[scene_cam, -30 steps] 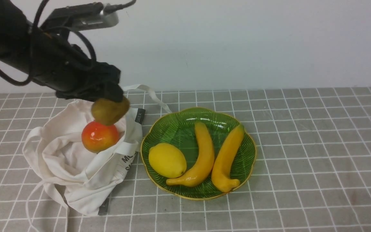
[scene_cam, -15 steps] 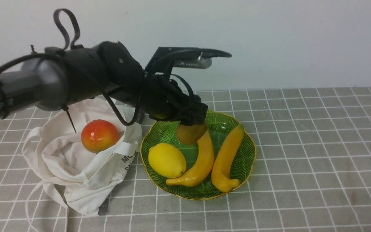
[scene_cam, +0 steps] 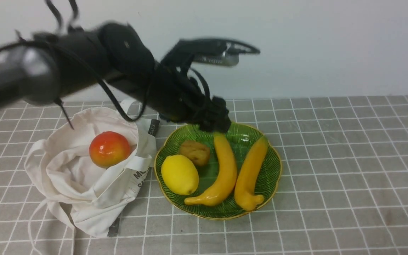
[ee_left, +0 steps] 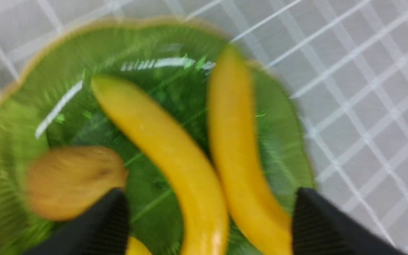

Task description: Take the fruit out of the bag on the grey coffee tablecloth and place them on the plate.

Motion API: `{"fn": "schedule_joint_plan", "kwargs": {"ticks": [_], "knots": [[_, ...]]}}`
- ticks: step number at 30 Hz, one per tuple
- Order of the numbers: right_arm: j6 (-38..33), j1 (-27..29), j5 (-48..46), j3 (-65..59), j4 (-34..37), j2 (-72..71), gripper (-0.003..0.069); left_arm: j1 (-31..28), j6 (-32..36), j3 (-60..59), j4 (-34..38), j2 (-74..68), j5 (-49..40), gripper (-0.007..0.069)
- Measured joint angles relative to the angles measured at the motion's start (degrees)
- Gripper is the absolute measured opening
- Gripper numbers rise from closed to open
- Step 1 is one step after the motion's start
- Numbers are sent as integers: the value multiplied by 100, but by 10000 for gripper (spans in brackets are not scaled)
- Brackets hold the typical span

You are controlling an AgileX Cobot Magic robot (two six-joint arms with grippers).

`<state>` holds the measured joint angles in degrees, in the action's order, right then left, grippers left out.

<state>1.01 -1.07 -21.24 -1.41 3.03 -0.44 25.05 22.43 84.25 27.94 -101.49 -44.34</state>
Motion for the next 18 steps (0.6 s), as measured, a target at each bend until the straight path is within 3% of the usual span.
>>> {"fn": "schedule_joint_plan", "kwargs": {"ticks": [1,2,3,4,6,13,18], "knots": [[0,0,0,0,0,0,-14,0,-48,151,-233,264,-413,365],[0,0,0,0,0,0,-14,0,-54,190,-264,302,-476,349],[0,0,0,0,0,0,-14,0,-100,281,-416,504,-797,267],[0,0,0,0,0,0,-14,0,-179,393,-677,839,-1300,135],[0,0,0,0,0,0,-14,0,-237,447,-1039,1328,-1855,36],[0,0,0,0,0,0,-14,0,-703,230,-1735,2798,-2655,-8],[0,0,0,0,0,0,-14,0,-812,-1034,-1811,3990,-2629,-8]]}}
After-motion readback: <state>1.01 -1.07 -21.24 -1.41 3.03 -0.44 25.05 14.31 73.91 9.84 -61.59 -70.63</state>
